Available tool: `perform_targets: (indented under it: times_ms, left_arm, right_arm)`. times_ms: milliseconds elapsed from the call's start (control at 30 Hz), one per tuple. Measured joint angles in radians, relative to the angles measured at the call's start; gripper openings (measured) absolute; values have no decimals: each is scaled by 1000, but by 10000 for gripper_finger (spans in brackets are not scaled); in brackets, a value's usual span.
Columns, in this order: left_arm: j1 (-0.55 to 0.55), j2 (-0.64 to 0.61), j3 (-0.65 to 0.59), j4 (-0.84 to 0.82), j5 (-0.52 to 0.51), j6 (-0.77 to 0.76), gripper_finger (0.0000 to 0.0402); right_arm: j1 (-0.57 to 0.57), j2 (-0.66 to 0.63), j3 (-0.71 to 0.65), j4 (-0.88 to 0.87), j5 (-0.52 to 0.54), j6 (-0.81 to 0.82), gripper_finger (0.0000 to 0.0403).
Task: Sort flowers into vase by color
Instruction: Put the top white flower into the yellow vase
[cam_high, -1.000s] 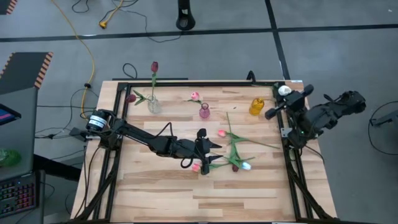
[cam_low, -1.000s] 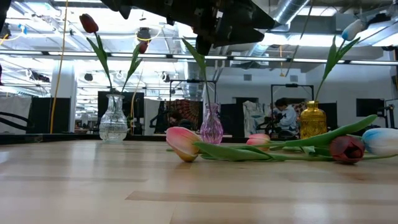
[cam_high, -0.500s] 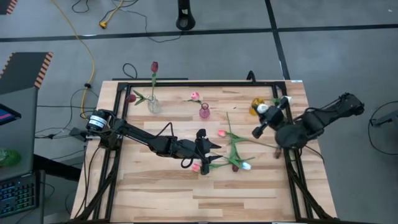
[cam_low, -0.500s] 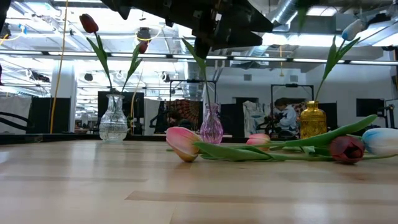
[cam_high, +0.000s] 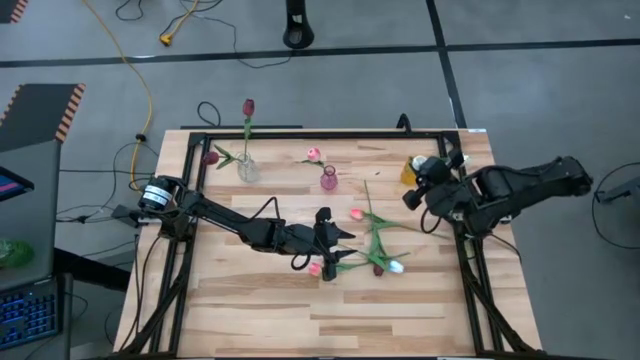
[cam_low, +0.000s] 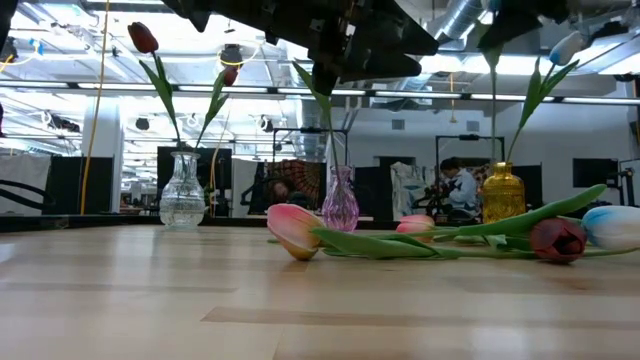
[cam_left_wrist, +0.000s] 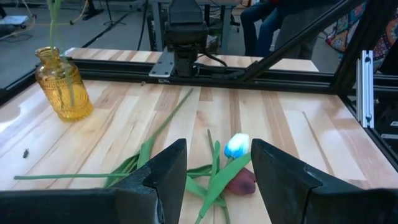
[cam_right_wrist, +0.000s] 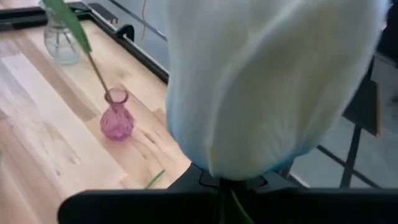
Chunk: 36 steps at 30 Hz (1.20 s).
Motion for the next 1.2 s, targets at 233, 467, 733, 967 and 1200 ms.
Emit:
perform_targets:
  times_ms: [233, 467, 733, 967, 1200]
  left_arm:
    - [0, 0, 0, 0, 0, 0, 167]
    - [0, 0, 0, 0, 0, 0, 167]
    - [0, 0, 0, 0, 0, 0, 167]
    - [0, 0, 0, 0, 0, 0, 167]
    - [0, 0, 0, 0, 0, -1, 167]
  right_arm:
    - [-58, 7, 132, -9, -18, -133, 31]
    - [-127, 14, 216, -70, -77, -236, 31]
    - [-201, 14, 288, -116, -148, -275, 31]
    - [-229, 14, 323, -124, -150, -317, 31]
    - [-240, 14, 342, -138, -197, -324, 32]
